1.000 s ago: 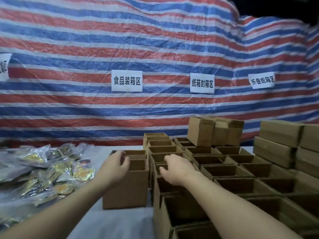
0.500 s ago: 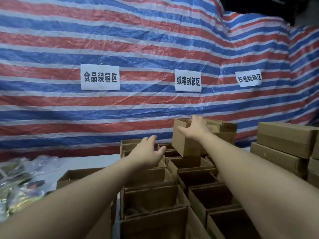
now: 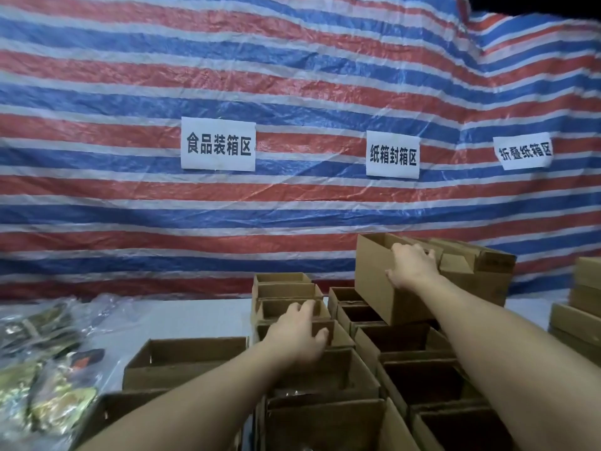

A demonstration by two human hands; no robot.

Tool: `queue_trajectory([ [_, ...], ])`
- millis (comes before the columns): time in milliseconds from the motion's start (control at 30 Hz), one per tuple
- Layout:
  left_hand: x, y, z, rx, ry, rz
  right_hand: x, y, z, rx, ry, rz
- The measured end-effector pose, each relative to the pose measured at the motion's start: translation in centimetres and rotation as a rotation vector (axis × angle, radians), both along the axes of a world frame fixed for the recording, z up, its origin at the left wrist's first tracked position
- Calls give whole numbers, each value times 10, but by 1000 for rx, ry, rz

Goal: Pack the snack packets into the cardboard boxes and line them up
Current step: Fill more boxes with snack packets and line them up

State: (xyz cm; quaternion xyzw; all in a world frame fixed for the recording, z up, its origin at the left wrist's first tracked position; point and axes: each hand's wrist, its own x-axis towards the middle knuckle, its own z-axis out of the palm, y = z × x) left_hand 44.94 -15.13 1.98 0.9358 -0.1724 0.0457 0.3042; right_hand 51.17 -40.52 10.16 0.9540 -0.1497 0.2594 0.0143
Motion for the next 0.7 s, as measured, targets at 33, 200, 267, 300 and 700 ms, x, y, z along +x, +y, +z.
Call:
queue_trajectory([
  [33,-4,4,4,-8,-9,5,-6,4,3,7,-27,7],
  [200,-46,24,51,-114,-98,5,-66,28,47,32,-110,87],
  [267,-72,34,75,-153,-146,18,-104,43,66,37,-126,133],
  [300,-87,40,88,-177,-163,30,-126,53,74,43,-136,165],
  [700,-307,162,180,-469,-223,219,-417,193,102,89,-131,745],
])
